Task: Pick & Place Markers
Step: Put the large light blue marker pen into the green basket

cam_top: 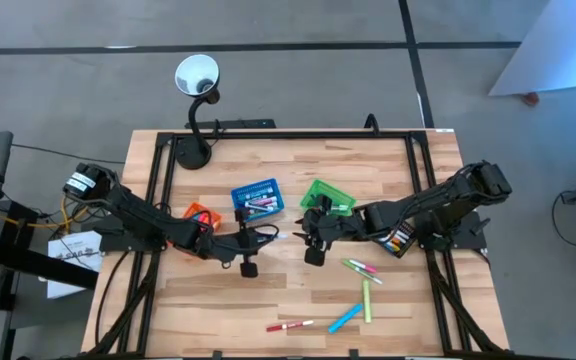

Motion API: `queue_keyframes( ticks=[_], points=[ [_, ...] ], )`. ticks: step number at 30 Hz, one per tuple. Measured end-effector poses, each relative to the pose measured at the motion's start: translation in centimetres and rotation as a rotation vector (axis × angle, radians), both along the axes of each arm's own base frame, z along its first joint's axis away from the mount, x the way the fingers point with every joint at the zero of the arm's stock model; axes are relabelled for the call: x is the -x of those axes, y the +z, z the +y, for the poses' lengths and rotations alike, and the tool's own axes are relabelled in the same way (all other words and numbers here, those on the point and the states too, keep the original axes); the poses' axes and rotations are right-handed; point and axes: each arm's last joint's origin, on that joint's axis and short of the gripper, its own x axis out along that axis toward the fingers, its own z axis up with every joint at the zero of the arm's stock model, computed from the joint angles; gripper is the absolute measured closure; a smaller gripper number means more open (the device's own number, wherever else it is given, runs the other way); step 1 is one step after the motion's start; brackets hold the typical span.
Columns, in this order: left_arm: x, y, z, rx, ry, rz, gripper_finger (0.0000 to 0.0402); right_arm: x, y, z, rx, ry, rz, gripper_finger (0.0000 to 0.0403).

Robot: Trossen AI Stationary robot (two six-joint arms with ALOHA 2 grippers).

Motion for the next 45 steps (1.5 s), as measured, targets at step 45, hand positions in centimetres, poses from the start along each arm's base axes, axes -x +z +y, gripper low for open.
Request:
queue_keyframes(
  ticks=[45],
  points=[
    [0.0,0.1,-0.2,0.013,-0.026,-0.002,0.0368,-4.0,-3.7,0.6,0.037,0.184,-0.127,0.0372]
  ],
)
